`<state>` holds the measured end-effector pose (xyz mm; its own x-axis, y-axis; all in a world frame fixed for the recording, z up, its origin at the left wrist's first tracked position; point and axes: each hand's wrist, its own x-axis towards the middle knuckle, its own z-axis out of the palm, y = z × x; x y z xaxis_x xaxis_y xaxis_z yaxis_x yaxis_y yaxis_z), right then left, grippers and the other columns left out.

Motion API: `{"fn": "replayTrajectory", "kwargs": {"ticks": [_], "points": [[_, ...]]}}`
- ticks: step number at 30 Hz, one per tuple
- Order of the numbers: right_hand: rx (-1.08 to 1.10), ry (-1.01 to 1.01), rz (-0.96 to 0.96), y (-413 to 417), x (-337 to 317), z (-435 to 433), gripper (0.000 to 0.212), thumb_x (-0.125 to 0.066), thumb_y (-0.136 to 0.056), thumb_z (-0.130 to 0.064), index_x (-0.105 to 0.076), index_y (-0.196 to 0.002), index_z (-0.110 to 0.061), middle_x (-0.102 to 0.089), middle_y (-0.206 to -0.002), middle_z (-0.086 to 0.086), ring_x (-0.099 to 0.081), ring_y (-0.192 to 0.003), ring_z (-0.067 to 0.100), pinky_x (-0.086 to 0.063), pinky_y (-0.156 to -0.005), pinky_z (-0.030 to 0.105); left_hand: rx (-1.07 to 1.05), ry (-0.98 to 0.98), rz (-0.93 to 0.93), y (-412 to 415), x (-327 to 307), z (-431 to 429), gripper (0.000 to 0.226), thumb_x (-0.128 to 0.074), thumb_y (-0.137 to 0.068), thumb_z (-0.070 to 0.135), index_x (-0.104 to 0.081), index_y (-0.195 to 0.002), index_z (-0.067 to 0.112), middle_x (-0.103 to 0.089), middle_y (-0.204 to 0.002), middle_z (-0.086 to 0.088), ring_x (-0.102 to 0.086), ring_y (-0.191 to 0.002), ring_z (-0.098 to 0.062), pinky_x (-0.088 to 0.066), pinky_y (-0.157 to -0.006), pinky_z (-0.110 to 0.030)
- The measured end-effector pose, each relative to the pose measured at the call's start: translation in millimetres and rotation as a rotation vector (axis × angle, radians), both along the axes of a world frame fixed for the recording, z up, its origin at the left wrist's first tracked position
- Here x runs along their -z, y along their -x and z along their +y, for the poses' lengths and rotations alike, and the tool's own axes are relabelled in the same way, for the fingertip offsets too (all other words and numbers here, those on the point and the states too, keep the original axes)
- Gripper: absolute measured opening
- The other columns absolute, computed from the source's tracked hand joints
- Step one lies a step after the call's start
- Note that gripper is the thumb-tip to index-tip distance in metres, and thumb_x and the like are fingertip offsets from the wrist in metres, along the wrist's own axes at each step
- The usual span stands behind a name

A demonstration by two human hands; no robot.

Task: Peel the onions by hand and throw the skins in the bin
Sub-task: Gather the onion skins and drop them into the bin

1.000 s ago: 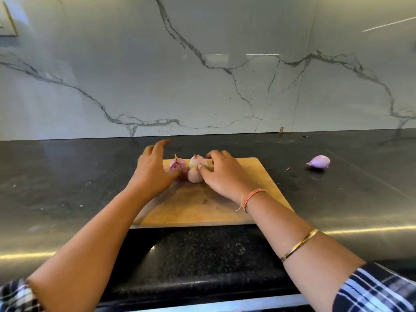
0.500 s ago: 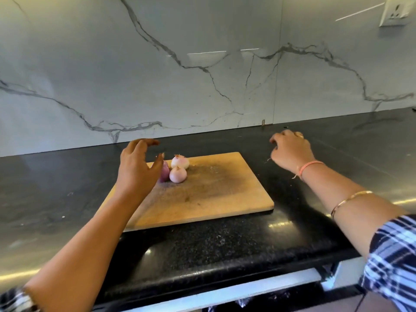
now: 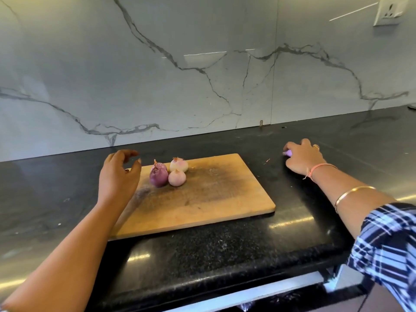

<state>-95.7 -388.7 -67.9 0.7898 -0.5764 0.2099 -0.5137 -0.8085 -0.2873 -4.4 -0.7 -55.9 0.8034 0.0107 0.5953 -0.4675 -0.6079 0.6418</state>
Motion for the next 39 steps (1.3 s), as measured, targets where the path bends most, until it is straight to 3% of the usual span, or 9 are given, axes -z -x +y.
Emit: {"fn": "replayTrajectory", "kwargs": {"ticks": [7, 11, 16, 19, 25, 30, 33, 36, 39], "points": [[-0.128, -0.202, -0.158, -13, -8, 29, 0.02, -0.052, -0.088, -0.01, -0.046, -0.106, -0.016, -0.051, -0.114, 0.017, -0.052, -0.095, 0.033, -0.042, -0.078, 0.035, 0.019, 0.043, 0.012, -2, -1, -1, 0.022, -0.053, -0.095, 0.013, -0.06, -0.116, 0.009, -0.057, -0.12, -0.007, -0.049, -0.1, -0.009, -0.04, -0.082, -0.023], [-0.317, -0.355, -0.313, -28, -21, 85, 0.036, -0.054, -0.093, -0.018, -0.049, -0.127, -0.008, -0.056, -0.115, 0.008, -0.055, -0.093, 0.019, -0.044, -0.072, 0.028, 0.022, 0.046, 0.025, -4, -2, -1, 0.024, -0.053, -0.095, 0.014, -0.059, -0.117, 0.01, -0.057, -0.121, -0.006, -0.05, -0.1, -0.009, -0.039, -0.084, -0.023], [-0.61, -0.477, -0.378, -28, -42, 168, 0.027, -0.058, -0.09, -0.015, -0.057, -0.117, -0.01, -0.058, -0.106, 0.002, -0.055, -0.095, 0.014, -0.046, -0.077, 0.023, 0.03, 0.032, 0.026, -3, -1, -2, 0.023, -0.054, -0.094, 0.016, -0.059, -0.116, 0.01, -0.058, -0.119, -0.005, -0.051, -0.098, -0.01, -0.041, -0.084, -0.024], [-0.731, -0.509, -0.363, -20, -46, 206, 0.034, -0.059, -0.085, -0.004, -0.052, -0.118, -0.012, -0.053, -0.104, -0.003, -0.052, -0.09, 0.008, -0.043, -0.067, 0.007, 0.028, 0.032, 0.027, -3, -2, -2, 0.024, -0.054, -0.094, 0.016, -0.058, -0.117, 0.01, -0.058, -0.12, -0.006, -0.051, -0.099, -0.01, -0.041, -0.085, -0.024], [-0.864, -0.257, -0.408, -3, -32, 246, 0.027, -0.056, -0.087, -0.003, -0.056, -0.112, -0.014, -0.053, -0.085, -0.018, -0.047, -0.083, 0.009, -0.033, -0.068, 0.018, 0.012, 0.082, 0.006, -1, -4, -3, 0.022, -0.053, -0.095, 0.017, -0.058, -0.115, 0.012, -0.058, -0.12, -0.004, -0.052, -0.099, -0.01, -0.04, -0.083, -0.023], [-0.821, -0.104, -0.316, -13, -11, 253, 0.041, -0.057, -0.088, -0.012, -0.049, -0.128, -0.013, -0.046, -0.125, 0.006, -0.051, -0.103, 0.024, -0.038, -0.073, 0.026, -0.004, 0.087, 0.009, -1, -4, -2, 0.022, -0.053, -0.094, 0.017, -0.059, -0.115, 0.012, -0.059, -0.119, -0.004, -0.051, -0.095, -0.007, -0.038, -0.081, -0.022], [-0.812, 0.092, -0.273, -14, -2, 254, 0.046, -0.057, -0.088, -0.016, -0.047, -0.132, -0.009, -0.046, -0.124, 0.01, -0.05, -0.107, 0.031, -0.041, -0.074, 0.032, -0.008, 0.089, 0.011, 0, -4, -3, 0.022, -0.053, -0.094, 0.017, -0.059, -0.115, 0.012, -0.06, -0.118, -0.003, -0.051, -0.094, -0.007, -0.039, -0.081, -0.021], [-0.769, 0.227, -0.24, -12, -4, 254, 0.043, -0.056, -0.089, -0.022, -0.05, -0.128, -0.007, -0.049, -0.128, 0.012, -0.04, -0.124, 0.035, -0.035, -0.098, 0.041, -0.004, 0.091, 0.016, 1, -4, -4, 0.022, -0.053, -0.094, 0.017, -0.059, -0.115, 0.012, -0.06, -0.118, -0.003, -0.051, -0.095, -0.007, -0.04, -0.081, -0.021], [-0.724, 0.24, -0.225, -11, -6, 254, 0.039, -0.053, -0.091, -0.027, -0.051, -0.126, -0.008, -0.045, -0.13, 0.01, -0.04, -0.119, 0.032, -0.034, -0.098, 0.038, -0.001, 0.096, 0.024, 1, -4, -4, 0.023, -0.053, -0.094, 0.017, -0.059, -0.116, 0.012, -0.061, -0.118, -0.003, -0.052, -0.095, -0.007, -0.041, -0.082, -0.022]]}}
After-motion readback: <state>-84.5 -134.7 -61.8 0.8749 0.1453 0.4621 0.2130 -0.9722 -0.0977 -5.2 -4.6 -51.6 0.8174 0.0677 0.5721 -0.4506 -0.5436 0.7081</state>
